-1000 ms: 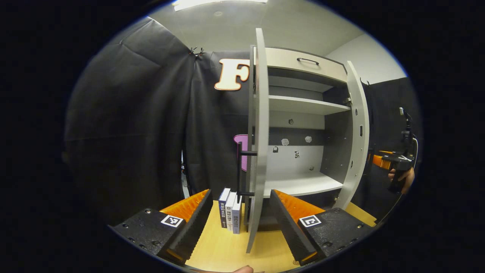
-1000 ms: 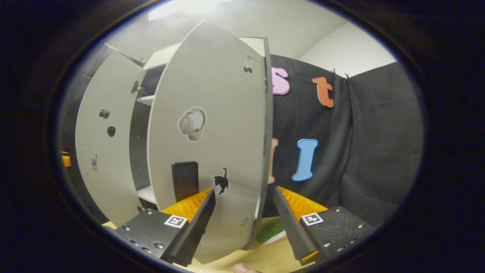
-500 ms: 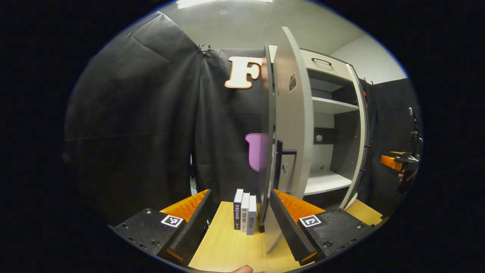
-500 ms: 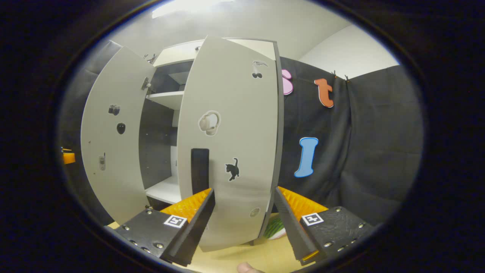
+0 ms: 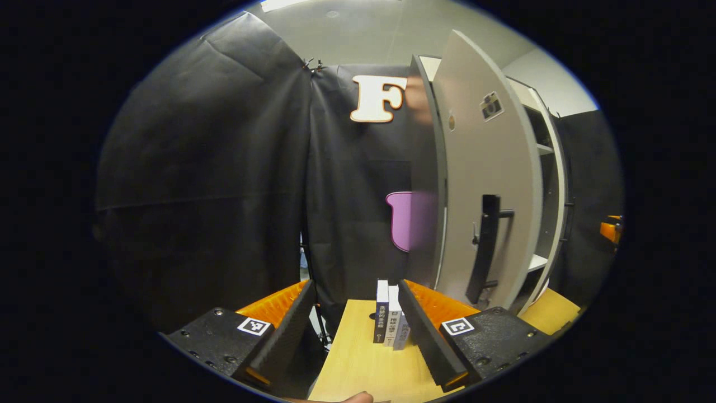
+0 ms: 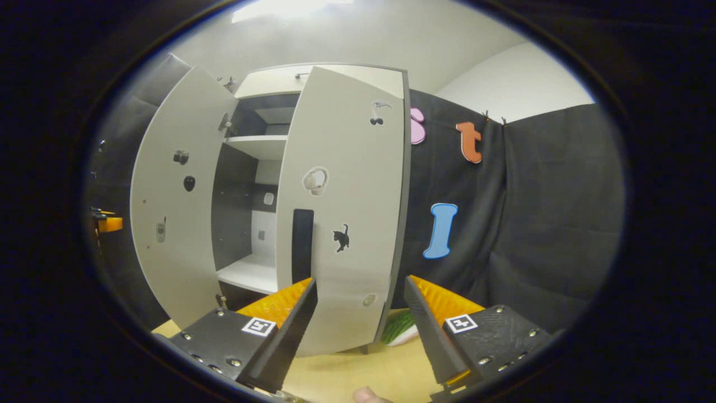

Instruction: Grasp the bottle in the cabinet with the left hand and place it on the coaster, then close the right door with the right hand and the left door with the left hand.

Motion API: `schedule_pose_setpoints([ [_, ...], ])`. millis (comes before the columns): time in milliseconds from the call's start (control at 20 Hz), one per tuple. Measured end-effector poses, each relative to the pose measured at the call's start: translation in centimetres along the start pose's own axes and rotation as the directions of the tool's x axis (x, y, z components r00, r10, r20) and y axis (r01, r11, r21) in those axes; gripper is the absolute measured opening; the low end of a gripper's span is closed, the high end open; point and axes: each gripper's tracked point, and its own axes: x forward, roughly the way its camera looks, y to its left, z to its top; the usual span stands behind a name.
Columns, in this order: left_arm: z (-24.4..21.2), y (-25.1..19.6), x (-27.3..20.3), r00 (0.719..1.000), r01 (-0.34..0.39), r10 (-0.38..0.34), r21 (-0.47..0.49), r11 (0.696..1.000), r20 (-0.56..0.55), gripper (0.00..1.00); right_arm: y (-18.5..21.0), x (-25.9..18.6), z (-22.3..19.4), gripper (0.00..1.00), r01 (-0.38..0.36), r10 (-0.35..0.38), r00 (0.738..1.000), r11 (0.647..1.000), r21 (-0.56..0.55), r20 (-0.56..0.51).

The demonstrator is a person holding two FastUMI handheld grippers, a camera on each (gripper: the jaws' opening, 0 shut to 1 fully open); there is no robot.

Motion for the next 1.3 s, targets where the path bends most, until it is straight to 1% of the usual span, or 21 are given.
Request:
schedule_pose_setpoints([
  [50,0.0,0.5,0.7,1.000,-0.010,0.010,0.002,1.000,0.002,0.96,-0.5,-0.3,-0.1,0.95,0.010,-0.010,1.000,1.000,-0.005,-0.005],
  [100,0.0,1.1,1.4,1.000,-0.022,0.022,0.000,1.000,0.003,0.93,-1.0,-0.6,-0.4,0.92,0.015,-0.015,1.000,1.000,-0.005,-0.009],
  [150,0.0,1.2,2.1,1.000,-0.023,0.023,-0.016,1.000,0.004,0.93,-1.4,-1.0,-0.6,0.97,0.021,-0.021,1.000,1.000,-0.003,-0.014],
  [250,0.1,0.5,3.2,1.000,-0.003,0.003,-0.023,1.000,0.004,0.96,-2.7,-1.8,-1.0,0.92,0.039,-0.039,0.999,0.999,-0.011,-0.025],
  [300,0.7,0.3,3.7,1.000,0.003,-0.002,-0.015,1.000,0.025,0.96,-3.2,-2.2,-1.2,0.92,0.046,-0.047,0.998,0.999,-0.018,-0.031],
  [350,1.4,0.0,4.4,0.999,0.005,-0.005,-0.008,1.000,0.040,0.99,-3.8,-2.6,-1.4,0.92,0.053,-0.054,0.998,0.998,-0.023,-0.035],
  [400,1.5,-0.7,4.8,0.999,0.021,-0.020,-0.008,1.000,0.033,0.92,-4.3,-2.8,-1.6,0.95,0.057,-0.058,0.998,0.998,-0.029,-0.038],
  [450,1.8,-1.8,5.0,0.998,0.047,-0.047,-0.015,0.999,0.033,0.96,-4.7,-2.9,-1.7,0.92,0.061,-0.062,0.997,0.998,-0.036,-0.041],
  [500,2.2,-3.0,5.1,0.996,0.078,-0.077,-0.018,0.997,0.033,0.96,-5.3,-3.1,-1.8,0.92,0.065,-0.067,0.997,0.997,-0.038,-0.044],
  [600,3.1,-5.8,5.1,0.989,0.144,-0.144,-0.004,0.990,0.042,0.96,-6.0,-3.3,-2.2,0.92,0.069,-0.071,0.996,0.997,-0.027,-0.052],
  [650,3.2,-7.4,4.9,0.982,0.183,-0.184,0.007,0.983,0.044,0.96,-6.3,-3.2,-2.4,0.95,0.070,-0.071,0.996,0.997,-0.018,-0.057],
  [700,3.2,-8.9,4.8,0.977,0.207,-0.208,0.028,0.978,0.037,0.93,-6.6,-3.2,-2.6,0.95,0.071,-0.071,0.996,0.997,-0.010,-0.059],
  [750,3.5,-8.8,4.2,0.978,0.199,-0.201,0.052,0.979,0.047,0.99,-7.0,-3.2,-2.6,0.95,0.071,-0.072,0.996,0.997,-0.007,-0.060],
  [800,3.9,-9.2,4.4,0.977,0.201,-0.205,0.056,0.978,0.058,0.87,-7.3,-3.3,-2.7,0.95,0.073,-0.073,0.996,0.997,-0.005,-0.060],
  [850,3.5,-10.0,4.3,0.975,0.213,-0.215,0.030,0.976,0.051,0.87,-7.6,-3.2,-2.7,0.92,0.072,-0.072,0.996,0.997,-0.001,-0.056],
  [950,2.6,-11.6,3.7,0.968,0.253,-0.253,-0.035,0.967,0.009,0.87,-8.3,-2.8,-2.5,0.95,0.071,-0.071,0.996,0.997,0.012,-0.051],
  [1000,2.7,-11.9,3.6,0.969,0.245,-0.245,-0.034,0.969,0.004,0.87,-8.7,-2.6,-2.4,0.95,0.071,-0.070,0.996,0.997,0.019,-0.046],
  [1100,3.9,-12.2,3.3,0.976,0.216,-0.216,0.000,0.976,0.035,0.88,-9.1,-2.1,-2.2,0.95,0.065,-0.064,0.997,0.997,0.032,-0.038],
  [1150,4.0,-12.6,3.3,0.978,0.202,-0.202,0.003,0.979,0.047,0.88,-9.3,-1.9,-2.3,0.92,0.060,-0.059,0.997,0.998,0.035,-0.040],
  [1200,3.8,-12.8,3.3,0.979,0.199,-0.199,0.002,0.980,0.039,0.88,-9.5,-1.6,-2.2,0.95,0.055,-0.053,0.997,0.998,0.036,-0.048],
  [1300,3.7,-13.0,3.1,0.981,0.191,-0.190,-0.014,0.982,0.031,0.88,-10.1,-1.2,-1.5,0.95,0.037,-0.035,0.999,0.998,0.046,-0.041],
])
